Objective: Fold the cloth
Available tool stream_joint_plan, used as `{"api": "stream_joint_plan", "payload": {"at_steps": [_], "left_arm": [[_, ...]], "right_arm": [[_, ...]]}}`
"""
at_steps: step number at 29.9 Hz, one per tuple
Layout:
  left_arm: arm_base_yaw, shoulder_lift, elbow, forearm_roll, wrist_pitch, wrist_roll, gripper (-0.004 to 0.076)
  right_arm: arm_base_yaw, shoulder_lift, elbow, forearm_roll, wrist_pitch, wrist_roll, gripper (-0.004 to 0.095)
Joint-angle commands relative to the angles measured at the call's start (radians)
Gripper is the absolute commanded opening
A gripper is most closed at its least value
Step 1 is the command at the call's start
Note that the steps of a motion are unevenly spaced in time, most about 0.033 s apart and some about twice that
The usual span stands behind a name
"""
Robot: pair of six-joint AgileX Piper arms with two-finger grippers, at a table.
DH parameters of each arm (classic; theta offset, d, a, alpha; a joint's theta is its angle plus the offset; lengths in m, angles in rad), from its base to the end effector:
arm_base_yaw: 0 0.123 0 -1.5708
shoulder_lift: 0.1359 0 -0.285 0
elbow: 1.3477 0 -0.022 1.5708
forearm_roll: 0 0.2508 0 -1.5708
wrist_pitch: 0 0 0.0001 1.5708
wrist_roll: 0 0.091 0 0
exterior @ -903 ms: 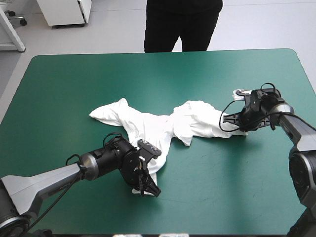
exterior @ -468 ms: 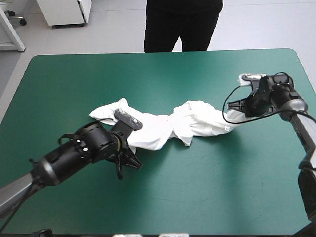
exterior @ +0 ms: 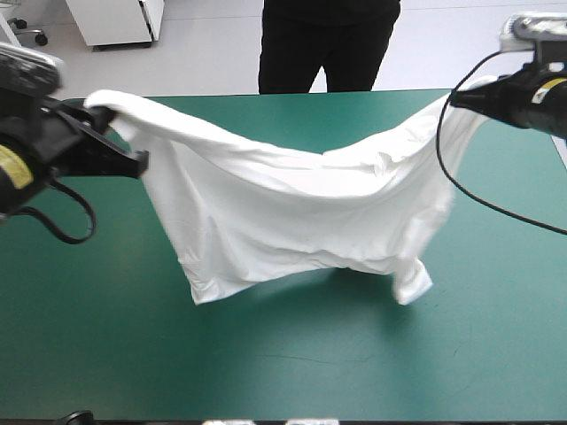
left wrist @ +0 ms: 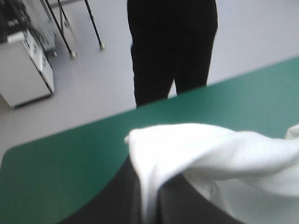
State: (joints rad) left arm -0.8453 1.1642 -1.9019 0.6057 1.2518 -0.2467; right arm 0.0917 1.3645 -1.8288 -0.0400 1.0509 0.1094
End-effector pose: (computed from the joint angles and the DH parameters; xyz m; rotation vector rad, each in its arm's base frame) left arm 0.1359 -0.0791 0.5694 0.3846 1.8353 -0.0500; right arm 0.2610 0.0208 0.5138 0.0191 2.0703 0.0754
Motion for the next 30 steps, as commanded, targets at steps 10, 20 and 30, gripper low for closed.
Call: {"api": "stream_joint_plan", "payload": {"at_steps": [10,20,30], "left_arm": [[-0.002,0.036,-0.478,-0.124,-0.066,0.203,-0.0009],[-0.002,-0.009,-0.531,-0.500,-0.051,0.330,-0.0009],[0.000,-0.021,-0.446,-0.441,0.037,0.287,-0.0009]], "right_arm": [[-0.009,-0.192,-0.354,0.004,-0.105,-0.028,-0.0017],[-0.009,-0.342,-0.356,0.080,-0.118,-0.058,-0.0017],[0.054,-0.389,-0.297,0.145,-0.014,-0.058,-0.0017]]}}
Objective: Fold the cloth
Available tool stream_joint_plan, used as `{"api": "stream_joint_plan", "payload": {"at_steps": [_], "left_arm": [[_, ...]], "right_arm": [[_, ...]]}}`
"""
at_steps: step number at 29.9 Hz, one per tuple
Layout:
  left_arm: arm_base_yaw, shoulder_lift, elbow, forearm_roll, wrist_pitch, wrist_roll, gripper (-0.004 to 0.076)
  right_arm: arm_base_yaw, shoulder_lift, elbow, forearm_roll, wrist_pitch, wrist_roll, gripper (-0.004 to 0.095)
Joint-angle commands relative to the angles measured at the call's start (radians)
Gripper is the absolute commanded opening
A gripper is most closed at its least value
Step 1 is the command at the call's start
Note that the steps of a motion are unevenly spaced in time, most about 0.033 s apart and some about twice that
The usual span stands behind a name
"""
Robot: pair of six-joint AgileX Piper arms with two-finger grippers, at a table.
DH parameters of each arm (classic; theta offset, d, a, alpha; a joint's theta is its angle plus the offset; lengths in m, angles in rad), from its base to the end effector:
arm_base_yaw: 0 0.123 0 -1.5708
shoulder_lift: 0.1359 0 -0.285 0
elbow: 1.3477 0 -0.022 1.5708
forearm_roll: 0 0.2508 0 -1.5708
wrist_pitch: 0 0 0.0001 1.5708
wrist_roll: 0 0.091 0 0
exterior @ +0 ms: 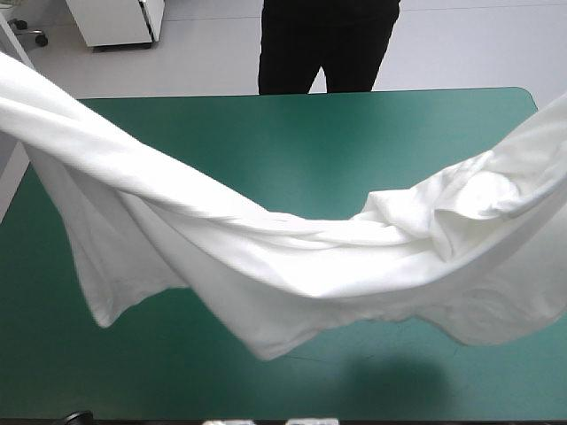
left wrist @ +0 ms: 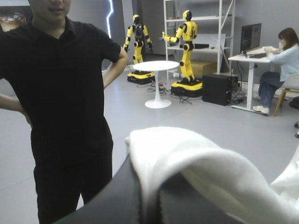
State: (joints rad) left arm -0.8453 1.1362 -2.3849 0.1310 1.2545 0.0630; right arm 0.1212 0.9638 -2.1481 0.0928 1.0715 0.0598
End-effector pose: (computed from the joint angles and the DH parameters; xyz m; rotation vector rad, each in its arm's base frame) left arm 0.0370 -0.0247 0.6519 0.5969 1.3850 -0.5055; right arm 0.0115 0.0089 0.6412 -0.0801 1.3716 0.2447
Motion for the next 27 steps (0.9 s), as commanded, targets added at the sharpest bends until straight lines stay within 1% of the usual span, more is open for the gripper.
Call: {"api": "stream_joint_plan", "payload": {"at_steps": [1,7,13,16,18,20,23,27], "left_arm": [[0.000,0.007,0.071,0.056,0.034,-0.029,-0.0009],[0.000,0.007,0.329,0.150,0.034,-0.116,-0.0009],[0.000,0.030,0.617,0.306,0.034,-0.234,-0.0009],[0.018,0.062,0.725,0.341,0.032,-0.294,-0.0008],[0.059,0.089,0.785,0.340,0.017,-0.303,-0.0008],[0.109,0.113,0.829,0.313,-0.026,-0.303,-0.0008],[0.216,0.163,0.867,0.222,-0.138,-0.276,-0.0008],[0.363,0.258,0.872,0.123,-0.275,-0.177,-0.0008]], "right_arm": [[0.032,0.012,0.044,0.013,-0.022,-0.009,-0.0017],[0.032,0.013,0.222,0.021,0.040,-0.009,-0.0017],[0.032,0.049,0.414,0.010,0.026,-0.022,-0.0017],[0.032,0.111,0.449,-0.004,0.023,-0.031,-0.0017],[0.032,0.172,0.449,-0.010,0.018,-0.037,-0.0017],[0.032,0.229,0.449,-0.010,0.011,-0.060,-0.0017],[0.032,0.326,0.449,-0.013,0.005,-0.070,-0.0017],[0.032,0.444,0.449,-0.039,-0.036,-0.079,-0.0017]]}}
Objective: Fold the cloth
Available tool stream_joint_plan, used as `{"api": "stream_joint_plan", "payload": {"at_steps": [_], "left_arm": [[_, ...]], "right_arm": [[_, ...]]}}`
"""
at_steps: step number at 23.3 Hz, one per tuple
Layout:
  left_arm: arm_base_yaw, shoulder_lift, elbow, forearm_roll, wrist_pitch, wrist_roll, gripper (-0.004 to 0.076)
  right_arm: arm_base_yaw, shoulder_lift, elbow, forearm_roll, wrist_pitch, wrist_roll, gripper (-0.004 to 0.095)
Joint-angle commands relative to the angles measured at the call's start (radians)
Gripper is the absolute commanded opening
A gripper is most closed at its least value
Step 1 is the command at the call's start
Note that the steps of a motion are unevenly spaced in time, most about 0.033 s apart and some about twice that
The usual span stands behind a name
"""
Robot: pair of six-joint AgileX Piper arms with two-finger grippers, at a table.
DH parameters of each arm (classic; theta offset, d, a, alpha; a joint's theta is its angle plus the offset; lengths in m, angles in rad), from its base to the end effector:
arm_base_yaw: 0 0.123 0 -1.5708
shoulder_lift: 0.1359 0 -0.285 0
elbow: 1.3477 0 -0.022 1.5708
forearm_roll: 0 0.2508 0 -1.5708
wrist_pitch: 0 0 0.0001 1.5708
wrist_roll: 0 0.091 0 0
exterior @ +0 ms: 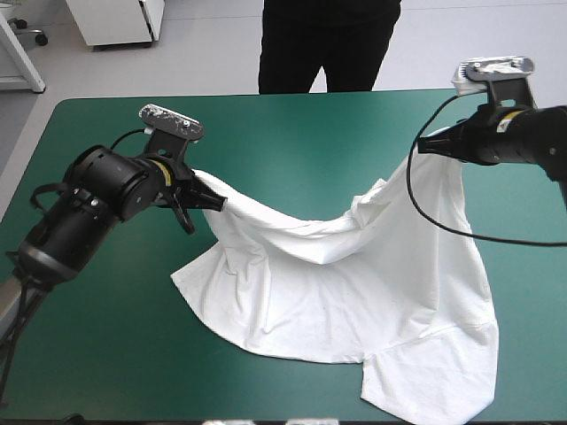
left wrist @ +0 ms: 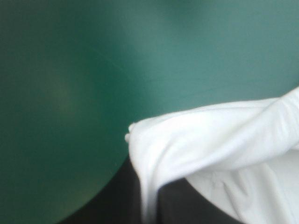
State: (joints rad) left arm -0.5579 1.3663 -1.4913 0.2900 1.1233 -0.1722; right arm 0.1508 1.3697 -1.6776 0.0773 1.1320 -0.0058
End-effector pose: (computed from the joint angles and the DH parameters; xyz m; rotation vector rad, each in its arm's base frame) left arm 0.2466 -0.1262 0.4130 0.5077 2.3709 0.0508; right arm 0.2676 0.0471 0.4632 -0.1786 2.3035 0.1716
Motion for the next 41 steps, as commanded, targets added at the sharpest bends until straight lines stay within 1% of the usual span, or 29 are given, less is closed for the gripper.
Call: {"api": "stream_joint_plan", "payload": {"at_steps": [1,4,8,10,12,14,17,19,20,21,22,23,24,25,26,27,28,29,30,31,33,34,35,36,37,38,39,40,41], "left_arm": [[0.099,0.049,-0.022,-0.043,-0.172,0.076,-0.0008],[0.161,0.131,-0.022,-0.045,-0.265,0.089,-0.0008],[0.201,0.228,-0.054,-0.096,-0.380,0.158,-0.0008],[0.201,0.296,-0.102,-0.102,-0.453,0.172,-0.0008],[0.201,0.372,-0.169,-0.163,-0.500,0.223,-0.0008],[0.201,0.461,-0.245,-0.212,-0.504,0.276,-0.0008],[0.201,0.565,-0.318,-0.283,-0.504,0.300,-0.0009],[0.201,0.590,-0.328,-0.325,-0.508,0.300,-0.0009],[0.201,0.592,-0.328,-0.337,-0.505,0.300,-0.0008],[0.201,0.595,-0.328,-0.336,-0.492,0.305,0.0004],[0.201,0.595,-0.330,-0.336,-0.482,0.314,0.0037],[0.201,0.595,-0.332,-0.336,-0.461,0.329,0.0110],[0.201,0.595,-0.332,-0.336,-0.449,0.331,0.0169],[0.201,0.593,-0.332,-0.336,-0.439,0.331,0.0223],[0.201,0.589,-0.332,-0.336,-0.424,0.331,0.0296],[0.201,0.583,-0.332,-0.335,-0.406,0.336,0.0372],[0.201,0.570,-0.332,-0.332,-0.383,0.339,0.0442],[0.201,0.559,-0.332,-0.322,-0.360,0.339,0.0499],[0.201,0.539,-0.332,-0.315,-0.339,0.339,0.0537],[0.201,0.516,-0.332,-0.306,-0.319,0.339,0.0554],[0.201,0.461,-0.332,-0.290,-0.274,0.339,0.0552],[0.201,0.429,-0.332,-0.281,-0.235,0.339,0.0552],[0.201,0.370,-0.332,-0.251,-0.159,0.339,0.0550],[0.201,0.336,-0.332,-0.243,-0.122,0.339,0.0550],[0.201,0.266,-0.332,-0.240,-0.073,0.339,0.0550],[0.201,0.238,-0.332,-0.240,-0.058,0.339,0.0550],[0.200,0.173,-0.332,-0.240,-0.008,0.342,0.0550],[0.200,0.144,-0.329,-0.240,0.021,0.342,0.0550],[0.200,0.085,-0.306,-0.240,0.061,0.342,0.0550]], "right_arm": [[0.000,0.060,-0.021,-0.026,-0.111,-0.013,-0.0017],[0.000,0.138,-0.021,-0.047,-0.167,-0.013,-0.0017],[0.000,0.221,-0.037,-0.083,-0.232,-0.002,-0.0017],[0.000,0.280,-0.081,-0.122,-0.250,0.012,-0.0017],[-0.007,0.340,-0.136,-0.124,-0.268,0.012,-0.0017],[-0.017,0.388,-0.177,-0.122,-0.298,0.016,-0.0017],[-0.044,0.445,-0.201,-0.111,-0.307,0.020,-0.0017],[-0.060,0.474,-0.201,-0.084,-0.278,0.015,-0.0012],[-0.064,0.484,-0.201,-0.071,-0.263,-0.009,0.0014],[-0.069,0.492,-0.201,-0.059,-0.254,-0.022,0.0073],[-0.069,0.494,-0.201,-0.059,-0.254,-0.032,0.0167],[-0.071,0.494,-0.201,-0.059,-0.254,-0.045,0.0312],[-0.071,0.494,-0.201,-0.059,-0.259,-0.045,0.0416],[-0.071,0.492,-0.203,-0.059,-0.259,-0.045,0.0500],[-0.073,0.488,-0.203,-0.062,-0.259,-0.043,0.0596],[-0.073,0.483,-0.203,-0.062,-0.253,-0.043,0.0672],[-0.073,0.472,-0.203,-0.064,-0.245,-0.043,0.0721],[-0.073,0.463,-0.203,-0.068,-0.238,-0.043,0.0741],[-0.075,0.444,-0.203,-0.070,-0.227,-0.046,0.0746],[-0.080,0.426,-0.203,-0.070,-0.217,-0.045,0.0742],[-0.080,0.387,-0.203,-0.077,-0.185,-0.051,0.0739],[-0.080,0.362,-0.203,-0.077,-0.166,-0.051,0.0739],[-0.080,0.312,-0.197,-0.077,-0.132,-0.052,0.0739],[-0.080,0.284,-0.197,-0.077,-0.114,-0.060,0.0739],[-0.080,0.232,-0.192,-0.077,-0.087,-0.062,0.0739],[-0.080,0.200,-0.188,-0.077,-0.078,-0.062,0.0738],[-0.078,0.129,-0.155,-0.077,-0.066,-0.062,0.0739],[-0.078,0.090,-0.131,-0.077,-0.058,-0.062,0.0739],[-0.078,0.011,-0.070,-0.077,-0.048,-0.062,0.0739]]}}
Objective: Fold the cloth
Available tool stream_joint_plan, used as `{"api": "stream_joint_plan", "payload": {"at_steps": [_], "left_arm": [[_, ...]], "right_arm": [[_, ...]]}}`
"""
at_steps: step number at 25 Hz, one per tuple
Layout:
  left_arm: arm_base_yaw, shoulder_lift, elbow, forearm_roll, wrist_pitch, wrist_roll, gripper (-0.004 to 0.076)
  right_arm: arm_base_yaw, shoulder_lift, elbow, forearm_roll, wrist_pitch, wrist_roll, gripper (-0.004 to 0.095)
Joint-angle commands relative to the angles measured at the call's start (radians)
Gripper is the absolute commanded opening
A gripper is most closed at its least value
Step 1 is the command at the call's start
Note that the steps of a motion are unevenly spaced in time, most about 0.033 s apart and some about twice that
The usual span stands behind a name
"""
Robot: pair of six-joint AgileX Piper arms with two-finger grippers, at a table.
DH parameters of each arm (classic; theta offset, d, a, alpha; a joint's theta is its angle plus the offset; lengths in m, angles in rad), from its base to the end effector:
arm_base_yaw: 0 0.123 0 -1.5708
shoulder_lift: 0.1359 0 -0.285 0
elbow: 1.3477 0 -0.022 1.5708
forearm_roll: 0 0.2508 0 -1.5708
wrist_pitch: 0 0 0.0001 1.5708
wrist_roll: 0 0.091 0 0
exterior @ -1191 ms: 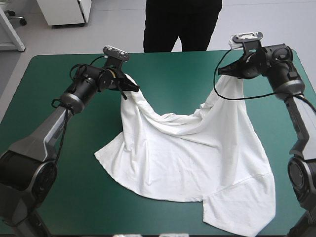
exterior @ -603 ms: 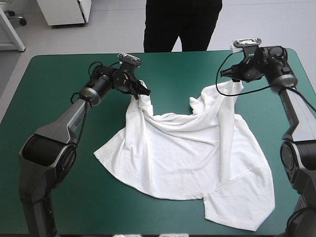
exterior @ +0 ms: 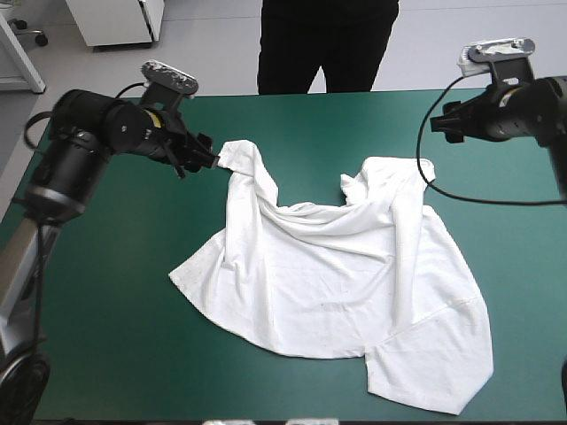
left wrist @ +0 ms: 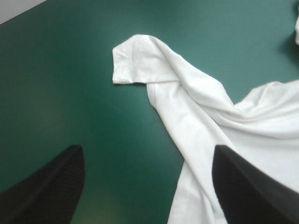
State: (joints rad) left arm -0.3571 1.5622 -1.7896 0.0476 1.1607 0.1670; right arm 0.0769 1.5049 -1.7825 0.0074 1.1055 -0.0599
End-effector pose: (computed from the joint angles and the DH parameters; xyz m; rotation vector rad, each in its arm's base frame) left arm 0.3088 -0.1110 0.4361 0.6286 2.3323 -0.0258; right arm 0.3125 0.0247 0.4559 -0.1575 2.3062 0.0180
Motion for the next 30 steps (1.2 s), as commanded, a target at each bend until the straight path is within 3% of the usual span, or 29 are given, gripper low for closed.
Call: {"api": "stream_joint_plan", "payload": {"at_steps": [1,5,10,19,26,30], "left_arm": [[-0.001,-0.138,0.011,0.007,0.026,0.003,0.0550],[-0.001,-0.355,0.263,0.061,0.014,-0.034,0.0549],[-0.001,-0.401,0.495,0.043,-0.022,-0.067,0.0549],[-0.001,-0.212,0.708,0.046,-0.137,-0.070,0.0548],[0.001,-0.054,0.736,0.055,-0.202,-0.075,0.0546],[0.001,0.004,0.736,0.043,-0.209,-0.075,0.0502]], "right_arm": [[-0.004,-0.159,0.065,-0.007,-0.024,-0.008,0.0739],[-0.004,-0.432,0.328,-0.007,-0.045,0.026,0.0739],[-0.004,-0.596,0.511,0.006,-0.001,0.060,0.0739],[-0.002,-0.616,0.575,0.029,0.017,0.060,0.0739],[0.051,-0.616,0.638,-0.007,0.086,0.052,0.0739],[0.055,-0.616,0.649,-0.007,0.089,0.052,0.0739]]}}
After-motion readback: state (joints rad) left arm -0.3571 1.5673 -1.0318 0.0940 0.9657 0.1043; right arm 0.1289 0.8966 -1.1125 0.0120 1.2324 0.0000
